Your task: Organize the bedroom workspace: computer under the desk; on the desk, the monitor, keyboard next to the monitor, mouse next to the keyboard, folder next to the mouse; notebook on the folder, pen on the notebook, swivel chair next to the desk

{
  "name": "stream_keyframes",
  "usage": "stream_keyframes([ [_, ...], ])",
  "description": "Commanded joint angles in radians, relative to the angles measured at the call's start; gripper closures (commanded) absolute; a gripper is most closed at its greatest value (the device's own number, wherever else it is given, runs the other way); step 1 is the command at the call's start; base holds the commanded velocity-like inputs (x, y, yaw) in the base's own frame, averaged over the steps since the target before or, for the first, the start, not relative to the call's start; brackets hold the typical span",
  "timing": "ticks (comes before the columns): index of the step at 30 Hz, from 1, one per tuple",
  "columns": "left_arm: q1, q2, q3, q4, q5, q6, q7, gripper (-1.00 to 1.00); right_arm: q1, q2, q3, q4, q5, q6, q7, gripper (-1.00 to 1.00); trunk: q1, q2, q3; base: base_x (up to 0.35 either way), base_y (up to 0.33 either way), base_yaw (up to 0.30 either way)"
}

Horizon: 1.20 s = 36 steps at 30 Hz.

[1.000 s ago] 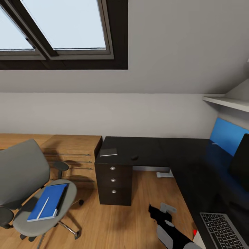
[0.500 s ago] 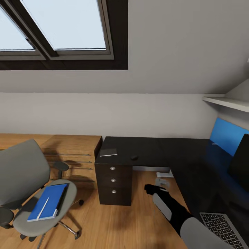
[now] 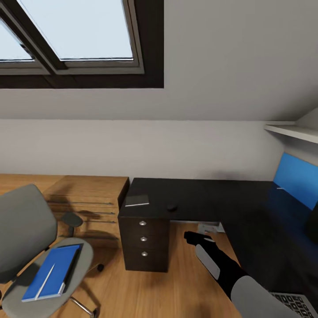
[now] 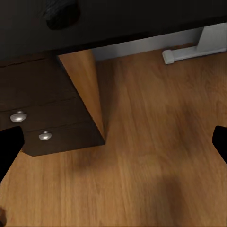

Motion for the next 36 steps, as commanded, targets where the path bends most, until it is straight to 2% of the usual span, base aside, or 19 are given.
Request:
stream_keyframes([
  [1, 0.0, 0.001, -0.007, -0.001, 0.01, -0.003, -0.002, -1.0, -0.001, -0.001, 0.006, -0.002, -0.005, 0.003, -0.008, -1.0, 0.001, -0.001, -0.002, 0.327, 0.0, 0.0],
  [18, 0.0, 0.0, -0.008, -0.001, 0.007, -0.004, -0.001, -1.0, -0.001, -0.001, 0.006, -0.008, -0.003, 0.003, -0.005, -1.0, 0.001, -0.001, -0.002, 0.327, 0.0, 0.0],
  [36, 0.0, 0.0, -0.01, -0.001, 0.005, -0.005, -0.002, -1.0, -0.001, -0.002, 0.007, -0.055, -0.005, 0.014, -0.011, -1.0, 0.001, -0.001, -0.002, 0.228, 0.0, 0.0],
])
